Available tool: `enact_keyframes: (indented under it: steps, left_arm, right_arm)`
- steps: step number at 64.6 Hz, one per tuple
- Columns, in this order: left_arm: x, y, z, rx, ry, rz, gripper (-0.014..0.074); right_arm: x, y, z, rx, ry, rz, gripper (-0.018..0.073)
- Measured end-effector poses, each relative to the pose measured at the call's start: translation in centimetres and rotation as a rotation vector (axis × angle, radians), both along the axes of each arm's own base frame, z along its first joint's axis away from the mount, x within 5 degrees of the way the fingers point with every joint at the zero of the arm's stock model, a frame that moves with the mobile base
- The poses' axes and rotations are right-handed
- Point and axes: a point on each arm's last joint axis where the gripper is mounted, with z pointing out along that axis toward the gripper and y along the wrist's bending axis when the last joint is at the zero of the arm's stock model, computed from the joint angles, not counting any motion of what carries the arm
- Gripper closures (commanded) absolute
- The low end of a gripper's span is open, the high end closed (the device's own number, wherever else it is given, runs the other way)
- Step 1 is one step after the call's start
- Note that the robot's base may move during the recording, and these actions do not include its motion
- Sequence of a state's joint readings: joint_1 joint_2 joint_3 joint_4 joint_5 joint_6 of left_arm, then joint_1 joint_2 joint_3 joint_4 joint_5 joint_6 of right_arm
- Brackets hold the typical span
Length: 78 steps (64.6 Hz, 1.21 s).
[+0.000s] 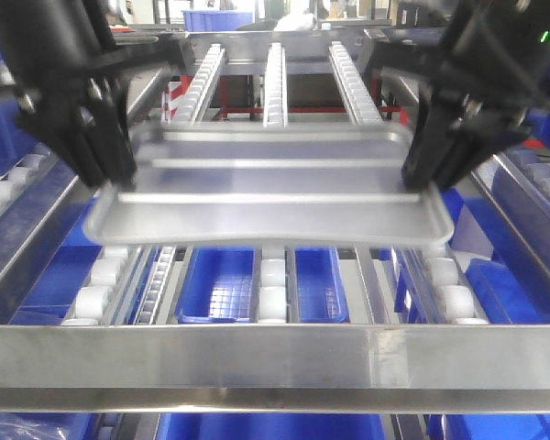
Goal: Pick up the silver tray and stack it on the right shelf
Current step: 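Lift the silver tray off the rollers with both grippers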
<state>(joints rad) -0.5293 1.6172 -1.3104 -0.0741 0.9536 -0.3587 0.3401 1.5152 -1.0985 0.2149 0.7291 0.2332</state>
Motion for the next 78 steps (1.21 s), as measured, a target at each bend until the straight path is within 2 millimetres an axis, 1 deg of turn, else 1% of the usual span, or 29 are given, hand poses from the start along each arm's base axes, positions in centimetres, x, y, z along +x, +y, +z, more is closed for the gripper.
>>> enact_keyframes:
  steps: [11,19,26,34,47,67,72,78]
  left_arm:
    - [-1.6,0.1,2.4,-0.018,-0.060,-0.020,0.0689]
    - [-3.1,-0.4,3.6,0.002,-0.090,-0.020,0.0689]
    - [-4.2,-0.9,4.2,0.004,-0.100,-0.021,0.0689]
    - [-5.1,-1.3,4.5,0.017,-0.101,-0.039,0.0689]
    - [-6.3,-1.1,4.4,0.038,-0.086,-0.029,0.0689]
    - [-9.1,-0.9,4.5,-0.004,-0.085,-0.027,0.0689]
    - [-9.5,-1.0,4.5,-0.006,-0.086,-0.026,0.0689]
    - [-9.5,-1.0,4.5,-0.005,-0.088,-0.025,0.0689]
  right_arm:
    - [-1.2,-0.2,2.1,0.027,-0.044,-0.013,0.0503]
    - [-2.4,-0.2,3.3,0.019,-0.061,-0.013,0.0503]
    - [-3.4,-0.1,3.7,-0.010,-0.053,-0.031,0.0503]
    - [-4.8,0.1,3.9,-0.040,-0.047,-0.033,0.0503]
    - [-6.7,0.4,4.6,-0.012,-0.058,-0.034,0.0503]
    - [-8.5,-0.2,4.3,0.002,-0.044,-0.043,0.0503]
    - [-8.8,-0.3,4.4,0.003,-0.043,-0.044,0.0503]
    - [-8.9,-0.4,4.4,0.006,-0.043,-0.046,0.0503]
